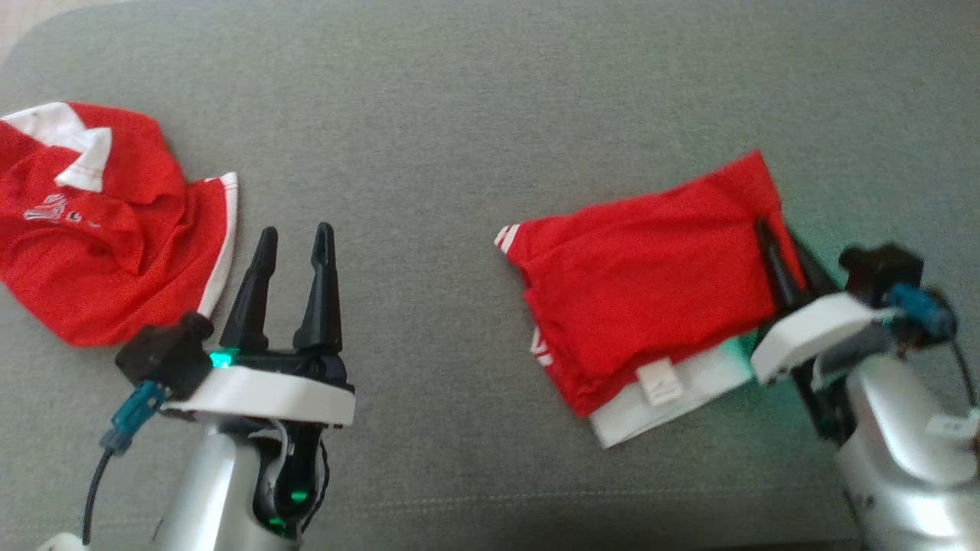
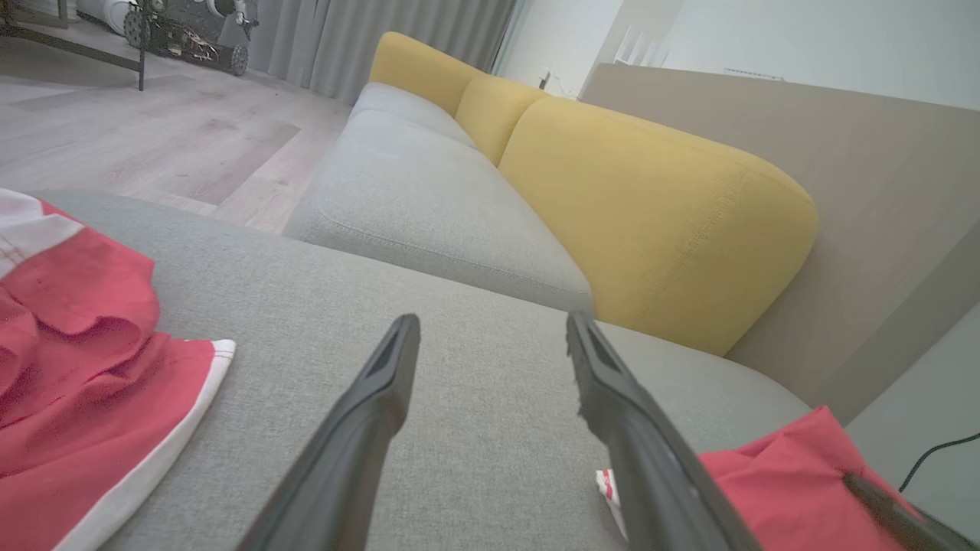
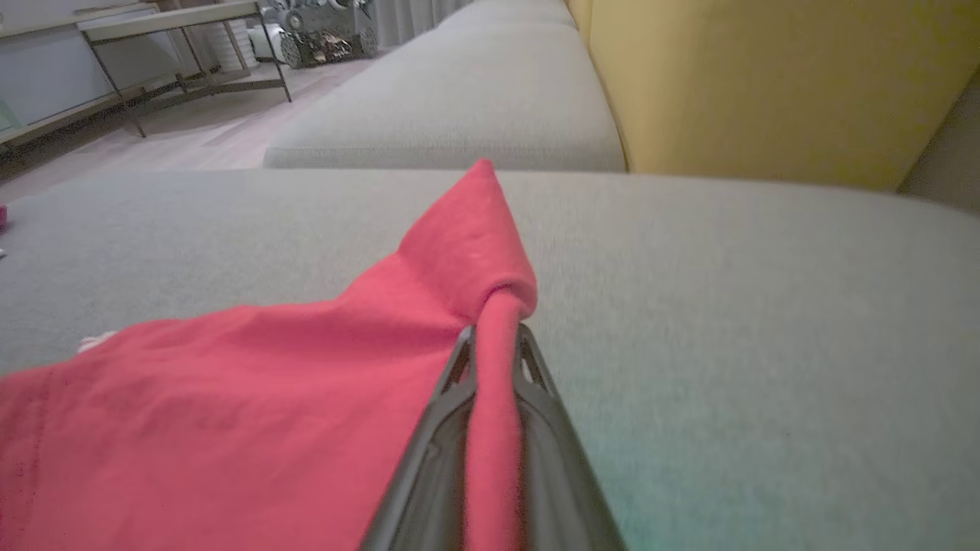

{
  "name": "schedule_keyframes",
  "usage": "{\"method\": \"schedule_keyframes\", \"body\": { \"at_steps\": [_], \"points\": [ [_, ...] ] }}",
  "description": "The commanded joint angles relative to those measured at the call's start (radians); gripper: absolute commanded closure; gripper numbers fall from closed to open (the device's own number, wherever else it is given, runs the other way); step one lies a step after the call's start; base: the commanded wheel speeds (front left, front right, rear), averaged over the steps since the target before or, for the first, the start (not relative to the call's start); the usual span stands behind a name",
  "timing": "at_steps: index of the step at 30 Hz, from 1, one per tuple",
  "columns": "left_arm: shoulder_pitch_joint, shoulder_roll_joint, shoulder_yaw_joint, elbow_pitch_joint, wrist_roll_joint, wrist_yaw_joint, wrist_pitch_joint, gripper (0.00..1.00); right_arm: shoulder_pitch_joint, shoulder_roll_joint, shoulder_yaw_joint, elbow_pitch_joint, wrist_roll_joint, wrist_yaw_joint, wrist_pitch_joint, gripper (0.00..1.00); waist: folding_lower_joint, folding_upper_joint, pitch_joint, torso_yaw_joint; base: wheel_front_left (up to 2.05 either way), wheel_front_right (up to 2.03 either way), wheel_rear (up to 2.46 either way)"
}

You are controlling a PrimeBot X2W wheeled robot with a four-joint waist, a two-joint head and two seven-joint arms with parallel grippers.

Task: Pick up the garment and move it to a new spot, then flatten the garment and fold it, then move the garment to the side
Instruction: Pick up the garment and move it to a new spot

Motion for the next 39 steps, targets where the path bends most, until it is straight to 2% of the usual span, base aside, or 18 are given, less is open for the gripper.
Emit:
{"method": "schedule_keyframes", "body": {
  "at_steps": [1,6,12,21,24,28,33,39],
  "points": [
    [-0.049,0.004,0.030,-0.039,0.011,0.001,-0.008,0.00,-0.055,-0.032,0.024,-0.049,-0.013,0.007,-0.026,1.00,0.0000,0.0000,0.007,-0.012,0.00,0.00,0.00],
    [-0.099,0.004,0.007,-0.047,0.026,-0.002,-0.008,0.00,-0.132,-0.123,0.050,-0.063,-0.042,0.007,-0.029,1.00,0.0000,0.0000,0.033,-0.046,0.00,0.00,0.00],
    [-0.183,0.004,-0.017,-0.060,0.059,-0.012,-0.008,0.00,-0.287,-0.244,0.041,-0.029,-0.004,0.007,0.012,1.00,0.0000,0.0000,0.120,-0.098,0.00,0.00,0.00],
    [-0.252,0.004,-0.020,-0.061,0.093,-0.030,-0.008,0.00,-0.446,-0.342,-0.041,0.116,0.030,0.007,0.045,1.00,0.0000,0.0000,0.213,-0.124,0.00,0.00,0.00],
    [-0.256,0.004,-0.020,-0.060,0.096,-0.035,-0.008,0.00,-0.487,-0.352,-0.104,0.182,-0.007,0.007,0.046,1.00,0.0000,0.0000,0.224,-0.126,0.00,0.00,0.00],
    [-0.254,0.004,-0.017,-0.060,0.102,-0.039,-0.008,0.00,-0.529,-0.328,-0.184,0.249,-0.079,0.007,0.052,1.00,0.0000,0.0000,0.231,-0.129,0.00,0.00,0.00],
    [-0.251,0.004,-0.015,-0.061,0.102,-0.042,-0.008,0.00,-0.543,-0.307,-0.227,0.284,-0.126,0.007,0.044,1.00,0.0000,0.0000,0.229,-0.126,0.00,0.00,0.00],
    [-0.233,0.004,-0.013,-0.061,0.098,-0.037,-0.008,0.00,-0.545,-0.296,-0.231,0.304,-0.138,0.007,0.033,1.00,0.0000,0.0000,0.220,-0.124,0.00,0.00,0.00]
  ]
}}
